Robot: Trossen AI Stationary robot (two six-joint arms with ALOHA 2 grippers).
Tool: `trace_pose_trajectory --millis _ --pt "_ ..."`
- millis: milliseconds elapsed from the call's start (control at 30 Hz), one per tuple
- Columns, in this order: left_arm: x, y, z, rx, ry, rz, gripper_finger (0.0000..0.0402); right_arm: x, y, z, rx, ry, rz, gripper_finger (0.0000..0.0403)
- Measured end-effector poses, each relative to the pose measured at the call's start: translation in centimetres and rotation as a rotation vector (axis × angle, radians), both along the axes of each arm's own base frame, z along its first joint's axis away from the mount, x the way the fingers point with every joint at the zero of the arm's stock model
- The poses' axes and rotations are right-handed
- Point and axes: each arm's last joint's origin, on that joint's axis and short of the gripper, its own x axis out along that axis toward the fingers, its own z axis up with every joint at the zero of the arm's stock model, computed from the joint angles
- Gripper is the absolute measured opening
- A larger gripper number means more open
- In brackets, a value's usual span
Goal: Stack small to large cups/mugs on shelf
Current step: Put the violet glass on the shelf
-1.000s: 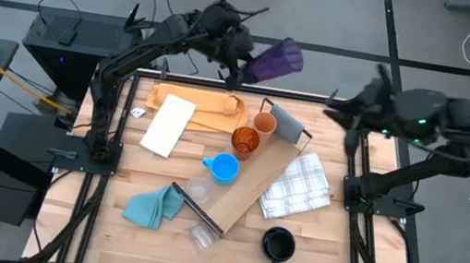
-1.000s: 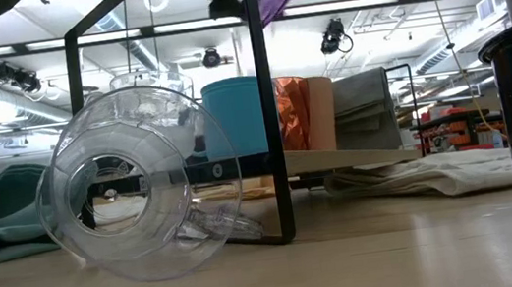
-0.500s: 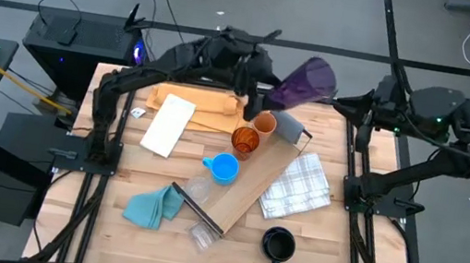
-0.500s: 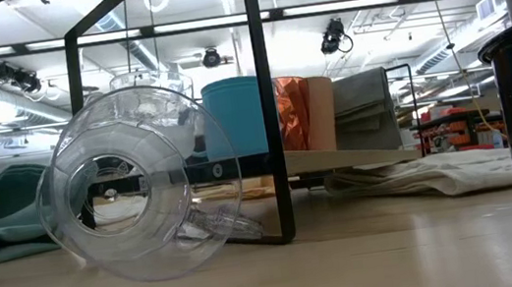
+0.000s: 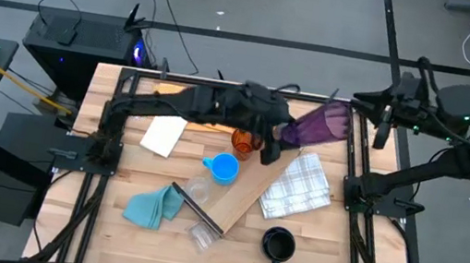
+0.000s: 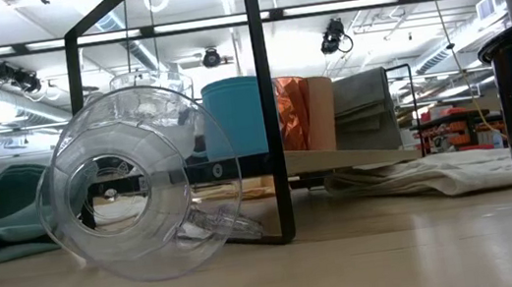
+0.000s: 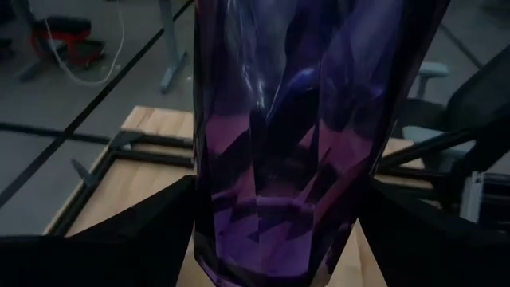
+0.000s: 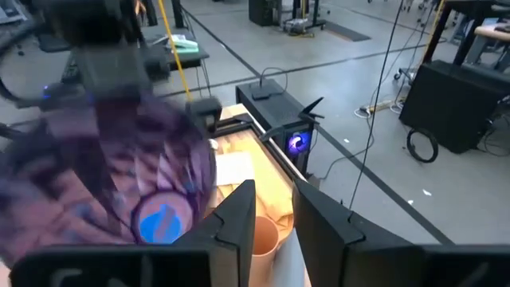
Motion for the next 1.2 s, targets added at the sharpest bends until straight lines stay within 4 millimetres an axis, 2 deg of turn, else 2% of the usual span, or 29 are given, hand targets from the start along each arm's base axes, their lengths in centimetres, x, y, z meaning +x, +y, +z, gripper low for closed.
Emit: trace_pose_trajectory --millis 167,300,500,733,867,1067,1200 --pt "1.3 -0.5 -1.6 -0.006 0.022 0.042 0.0322 -2.2 -0.3 -0.1 0.001 -0.016 0.001 0.0092" --pt "1.7 -0.6 -1.5 -0.011 -0.02 0.057 0.0322 -3.6 -0.5 -0.5 0.034 0.002 -0.014 0.0093" --pt "2.3 -0.4 -0.8 0.001 -0.123 0.059 0.0321 -4.2 -0.5 -1.4 0.09 0.075 -0.036 0.0093" --pt "2.3 -0.6 -0.3 0.011 -0.166 0.012 0.0321 -3.8 -0.4 -1.8 0.1 0.124 -0.013 0.0093" --pt "1.4 -0.6 1.3 0.006 -0.225 -0.028 0.0321 -3.9 -0.3 -2.2 0.08 0.198 0.043 0.0093" --pt "-0.9 -0.3 5.1 0.015 -0.373 -0.031 0.0321 -4.5 -0.4 -2.9 0.173 0.248 -0.01 0.0093" --pt "-1.3 -0.3 5.5 0.013 -0.381 -0.032 0.0321 -4.4 -0.3 -2.8 0.14 0.247 0.01 0.0093"
